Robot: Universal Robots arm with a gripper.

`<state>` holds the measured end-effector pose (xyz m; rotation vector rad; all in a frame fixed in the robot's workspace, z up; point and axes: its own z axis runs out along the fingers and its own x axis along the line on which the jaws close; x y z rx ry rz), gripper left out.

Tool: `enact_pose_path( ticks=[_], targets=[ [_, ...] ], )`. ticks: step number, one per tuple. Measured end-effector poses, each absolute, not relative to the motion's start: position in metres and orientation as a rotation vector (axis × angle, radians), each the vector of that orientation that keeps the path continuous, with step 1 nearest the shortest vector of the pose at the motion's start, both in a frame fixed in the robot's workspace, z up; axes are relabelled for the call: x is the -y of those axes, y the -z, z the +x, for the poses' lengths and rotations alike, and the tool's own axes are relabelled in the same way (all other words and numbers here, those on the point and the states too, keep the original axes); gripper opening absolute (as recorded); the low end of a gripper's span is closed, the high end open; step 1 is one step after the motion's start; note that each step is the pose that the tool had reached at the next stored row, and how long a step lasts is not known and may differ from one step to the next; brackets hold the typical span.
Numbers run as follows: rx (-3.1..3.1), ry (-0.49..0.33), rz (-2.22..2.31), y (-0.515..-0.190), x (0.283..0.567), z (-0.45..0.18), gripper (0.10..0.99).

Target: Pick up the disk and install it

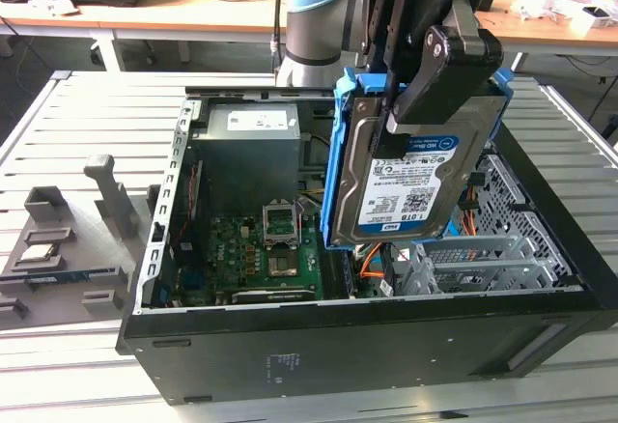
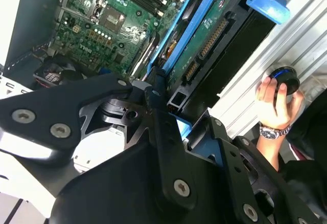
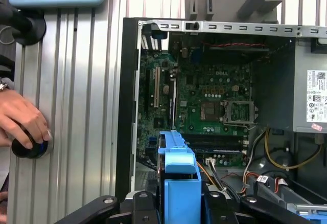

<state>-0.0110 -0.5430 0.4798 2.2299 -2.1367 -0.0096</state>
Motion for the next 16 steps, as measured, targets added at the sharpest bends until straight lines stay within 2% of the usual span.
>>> enact_pose_path(
  ticks=[16],
  targets=[
    [2.137, 0.009, 2.229, -0.48, 0.543, 0.037, 0.365]
  ],
)
